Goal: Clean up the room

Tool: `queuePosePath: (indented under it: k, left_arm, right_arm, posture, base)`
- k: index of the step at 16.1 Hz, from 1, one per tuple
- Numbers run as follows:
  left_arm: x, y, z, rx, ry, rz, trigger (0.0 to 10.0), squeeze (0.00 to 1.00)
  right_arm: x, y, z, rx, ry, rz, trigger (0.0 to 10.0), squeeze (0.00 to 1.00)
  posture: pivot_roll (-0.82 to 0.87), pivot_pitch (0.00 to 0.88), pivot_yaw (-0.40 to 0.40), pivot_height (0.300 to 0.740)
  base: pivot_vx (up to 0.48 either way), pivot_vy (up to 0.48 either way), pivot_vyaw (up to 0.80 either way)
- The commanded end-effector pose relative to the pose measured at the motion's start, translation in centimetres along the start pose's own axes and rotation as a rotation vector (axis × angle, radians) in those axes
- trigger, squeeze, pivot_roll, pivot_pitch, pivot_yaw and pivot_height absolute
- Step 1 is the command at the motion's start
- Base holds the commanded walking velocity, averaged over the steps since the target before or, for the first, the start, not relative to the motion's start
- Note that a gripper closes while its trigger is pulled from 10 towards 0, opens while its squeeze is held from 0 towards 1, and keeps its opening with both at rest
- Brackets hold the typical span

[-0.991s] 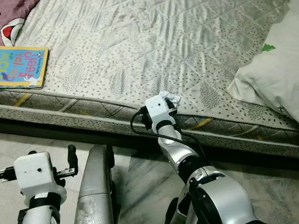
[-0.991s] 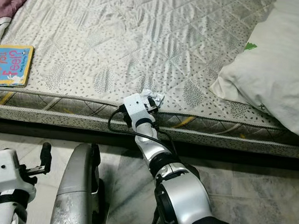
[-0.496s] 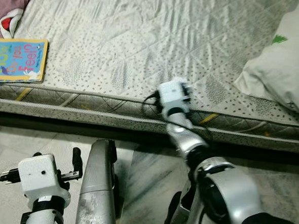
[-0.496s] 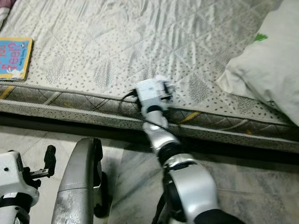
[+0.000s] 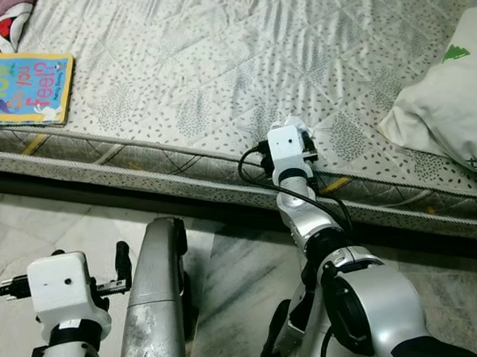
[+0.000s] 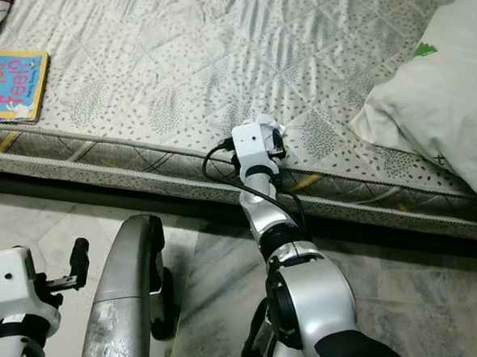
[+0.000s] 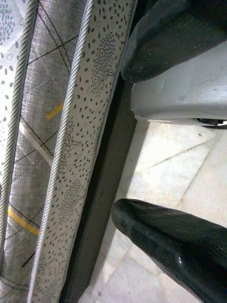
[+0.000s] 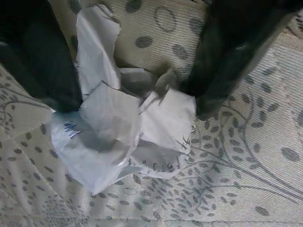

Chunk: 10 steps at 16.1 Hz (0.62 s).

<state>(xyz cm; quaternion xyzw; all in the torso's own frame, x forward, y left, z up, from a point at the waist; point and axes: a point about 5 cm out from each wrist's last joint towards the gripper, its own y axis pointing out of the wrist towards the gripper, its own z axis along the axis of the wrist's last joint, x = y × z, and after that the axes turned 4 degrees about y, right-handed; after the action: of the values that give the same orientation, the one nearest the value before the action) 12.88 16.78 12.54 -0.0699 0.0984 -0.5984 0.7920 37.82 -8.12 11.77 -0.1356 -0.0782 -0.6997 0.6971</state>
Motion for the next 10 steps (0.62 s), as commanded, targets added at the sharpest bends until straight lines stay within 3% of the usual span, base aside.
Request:
queuePosePath:
  k: [1,10]
  left_arm:
    - [-0.3,-0.4,-0.4,-0.029,0.016,0.013,10.0,0.00]
    - [-0.3,1.2,0.0,0.013,0.014,0.015,10.0,0.00]
  right_arm:
    - [-0.6,-0.8,-2.2,-0.101,0.006,0.013,0.0,0.00]
    - [0.2,-0.1,-1.2,-0.104,0.071,0.003,0.0,0.00]
  posture:
    - [0.31,0.394,0.000,0.546]
    - [0.31,0.320,-0.019,0.546]
  base:
    - [0.000,0.000,0.00]
    - [0.000,0.000,0.00]
